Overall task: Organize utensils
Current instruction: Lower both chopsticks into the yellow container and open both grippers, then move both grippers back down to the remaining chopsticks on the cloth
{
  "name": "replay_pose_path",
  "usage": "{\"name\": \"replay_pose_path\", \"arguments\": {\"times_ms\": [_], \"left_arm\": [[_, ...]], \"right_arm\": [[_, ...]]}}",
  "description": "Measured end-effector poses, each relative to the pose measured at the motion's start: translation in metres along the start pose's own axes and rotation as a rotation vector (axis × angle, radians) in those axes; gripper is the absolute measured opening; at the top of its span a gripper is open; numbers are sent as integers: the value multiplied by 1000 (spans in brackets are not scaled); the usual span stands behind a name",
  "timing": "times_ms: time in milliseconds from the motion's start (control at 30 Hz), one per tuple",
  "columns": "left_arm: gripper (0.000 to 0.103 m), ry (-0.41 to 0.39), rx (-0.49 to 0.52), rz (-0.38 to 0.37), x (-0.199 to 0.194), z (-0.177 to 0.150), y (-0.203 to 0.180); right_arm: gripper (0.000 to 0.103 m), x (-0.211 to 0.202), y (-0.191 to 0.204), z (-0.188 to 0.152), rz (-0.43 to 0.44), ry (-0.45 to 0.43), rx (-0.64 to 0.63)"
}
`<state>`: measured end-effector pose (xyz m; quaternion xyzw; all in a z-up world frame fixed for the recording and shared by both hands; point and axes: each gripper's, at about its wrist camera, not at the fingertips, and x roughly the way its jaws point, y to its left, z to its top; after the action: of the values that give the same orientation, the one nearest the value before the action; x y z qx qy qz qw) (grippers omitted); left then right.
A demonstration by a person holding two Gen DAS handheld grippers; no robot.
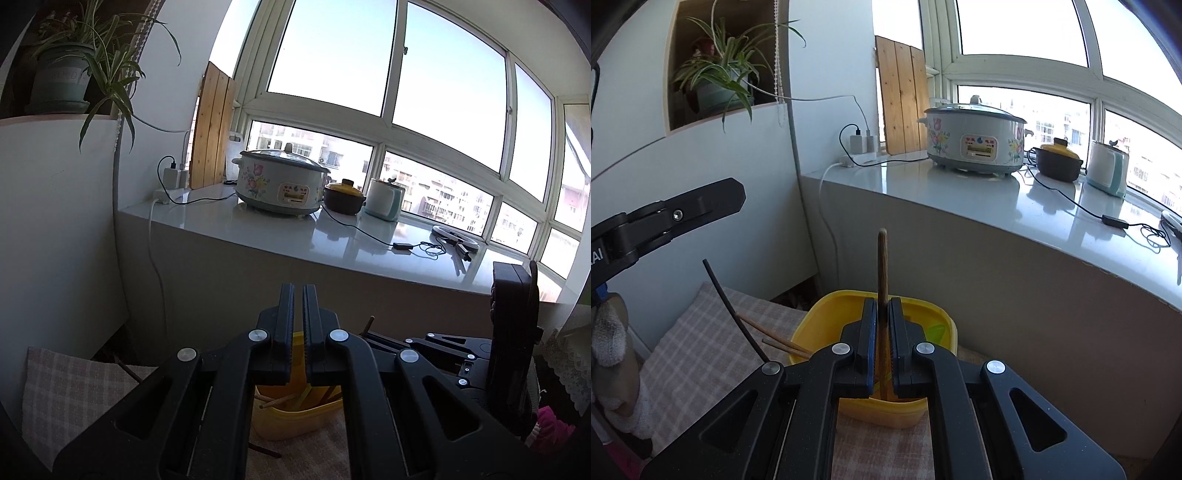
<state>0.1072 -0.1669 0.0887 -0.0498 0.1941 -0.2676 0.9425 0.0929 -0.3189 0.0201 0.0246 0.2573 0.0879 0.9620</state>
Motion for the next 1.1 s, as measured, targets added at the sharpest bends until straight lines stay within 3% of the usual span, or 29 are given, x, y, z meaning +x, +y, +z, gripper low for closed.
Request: {"name": "replay_pose_path", "arguments": {"times_ms": [433,600,667,733,800,1100], "left_arm": [[3,40,-23,67,-46,-36,26],[20,78,-37,103,-58,-53,40],[22,91,-49,122,-62,-61,46],[26,108,-60,136,-65,-68,52],[35,129,-69,144,-68,-76,57],[35,209,-126,185,-77,-114,79]], "right_arm": [[5,-10,10,-6,5,1,-13],[5,-19,14,-9,3,-6,-21],[8,-24,18,-11,0,-12,-27],[22,-29,21,-13,-1,-21,-34],[27,-34,24,-15,1,-27,-40],[27,-41,42,-30,26,-2,-67]]}}
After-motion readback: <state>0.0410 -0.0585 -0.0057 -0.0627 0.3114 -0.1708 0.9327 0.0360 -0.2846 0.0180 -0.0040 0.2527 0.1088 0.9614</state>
